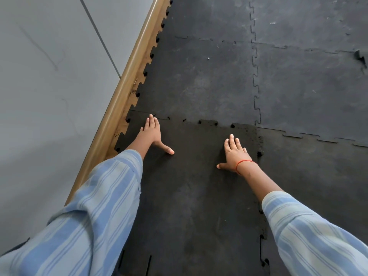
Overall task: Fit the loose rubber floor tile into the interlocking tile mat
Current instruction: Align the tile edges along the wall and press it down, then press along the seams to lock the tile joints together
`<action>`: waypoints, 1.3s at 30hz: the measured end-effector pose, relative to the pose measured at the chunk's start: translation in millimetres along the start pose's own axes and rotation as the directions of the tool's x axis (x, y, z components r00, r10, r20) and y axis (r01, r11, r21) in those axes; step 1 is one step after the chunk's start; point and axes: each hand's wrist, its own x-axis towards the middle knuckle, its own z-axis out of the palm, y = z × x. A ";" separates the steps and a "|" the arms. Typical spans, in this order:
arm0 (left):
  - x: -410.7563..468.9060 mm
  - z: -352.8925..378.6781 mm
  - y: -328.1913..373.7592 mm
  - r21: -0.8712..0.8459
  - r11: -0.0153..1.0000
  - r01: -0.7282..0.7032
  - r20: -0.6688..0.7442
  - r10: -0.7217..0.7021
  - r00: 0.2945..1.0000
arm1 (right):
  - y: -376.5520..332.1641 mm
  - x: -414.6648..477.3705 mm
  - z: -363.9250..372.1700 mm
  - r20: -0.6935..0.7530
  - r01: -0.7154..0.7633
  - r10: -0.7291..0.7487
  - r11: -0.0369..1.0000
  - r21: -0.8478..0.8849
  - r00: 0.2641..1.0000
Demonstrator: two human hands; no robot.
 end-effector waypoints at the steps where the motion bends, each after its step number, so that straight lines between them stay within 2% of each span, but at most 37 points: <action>1: 2.0 -0.6 1.8 -0.003 1.000 0.001 0.007 -0.001 1.000 | -0.3 -0.2 0.4 0.002 0.001 -0.001 1.000 0.000 1.000; 6: -3.5 -6.1 6.3 0.053 0.998 0.021 0.006 -0.022 1.000 | -2.0 2.8 0.9 0.002 -0.014 0.014 1.000 -0.015 1.000; 8: -8.7 -8.9 26.4 0.100 0.985 -0.143 -0.025 0.146 0.989 | -1.8 3.8 2.5 -0.007 -0.008 0.007 1.000 -0.018 1.000; 11: -22.8 3.6 92.8 0.124 0.883 -0.454 -0.007 0.458 0.889 | 1.4 3.9 -0.2 -0.034 0.012 -0.013 1.000 -0.005 0.999; 13: -30.3 17.6 129.9 0.139 0.840 -0.525 0.014 0.528 0.849 | 10.0 4.9 -7.0 -0.063 0.018 -0.017 1.000 0.010 0.998; 19: -24.7 24.5 137.1 0.148 0.849 -0.507 0.031 0.509 0.860 | 33.2 9.4 -7.7 -0.085 -0.019 0.027 0.996 0.089 0.996; 25: -19.1 21.2 140.6 0.131 0.866 -0.482 0.086 0.475 0.876 | 33.4 19.7 -9.0 -0.061 -0.012 0.017 0.998 0.069 0.998; 39: -13.6 25.5 140.3 0.126 0.850 -0.511 0.082 0.504 0.860 | 52.1 38.8 -14.0 0.006 -0.002 0.002 1.000 0.011 1.000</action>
